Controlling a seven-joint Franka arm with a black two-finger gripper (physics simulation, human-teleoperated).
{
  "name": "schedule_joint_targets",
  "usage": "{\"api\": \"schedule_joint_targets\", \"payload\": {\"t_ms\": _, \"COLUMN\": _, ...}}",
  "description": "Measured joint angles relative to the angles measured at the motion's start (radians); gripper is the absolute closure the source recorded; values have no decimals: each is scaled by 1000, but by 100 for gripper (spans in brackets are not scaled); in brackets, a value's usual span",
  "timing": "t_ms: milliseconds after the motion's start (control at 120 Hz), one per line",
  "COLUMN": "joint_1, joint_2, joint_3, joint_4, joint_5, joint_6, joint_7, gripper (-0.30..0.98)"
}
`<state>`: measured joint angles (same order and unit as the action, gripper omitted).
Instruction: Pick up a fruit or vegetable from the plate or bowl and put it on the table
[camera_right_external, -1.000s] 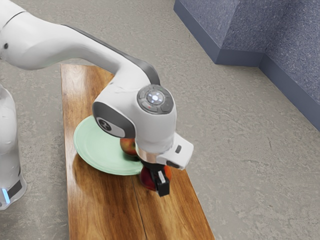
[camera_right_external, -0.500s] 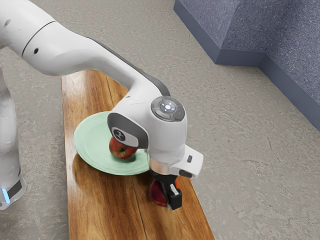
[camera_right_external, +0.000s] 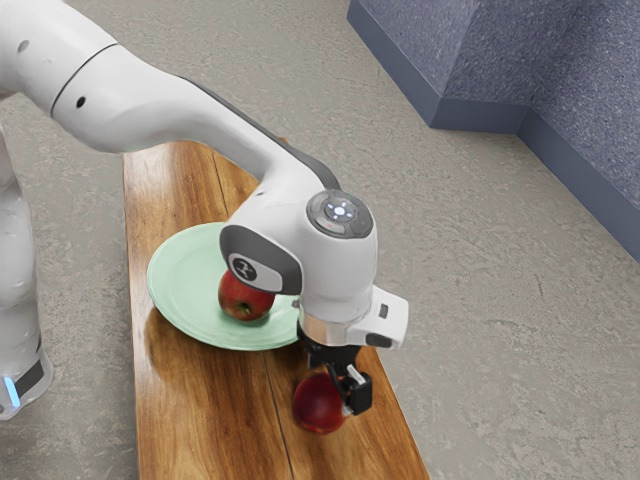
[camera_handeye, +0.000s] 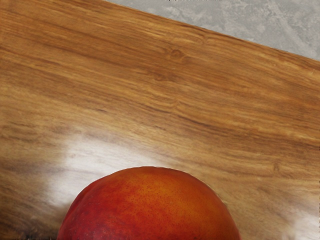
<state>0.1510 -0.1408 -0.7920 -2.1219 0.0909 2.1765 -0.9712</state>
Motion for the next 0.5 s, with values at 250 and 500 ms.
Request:
{"api": "schedule_joint_targets", "payload": {"t_ms": 250, "joint_1": 4, "joint_2": -21, "joint_3": 133, "joint_4": 122, "joint_5": 50, "joint_6": 0, "joint_7": -135, "gripper": 1}}
{"api": "schedule_joint_targets", "payload": {"t_ms": 500, "joint_1": -129, "joint_2": -26, "joint_3": 659, "joint_4": 624, "joint_5": 7, "joint_6": -428, "joint_7": -596, "gripper": 0}}
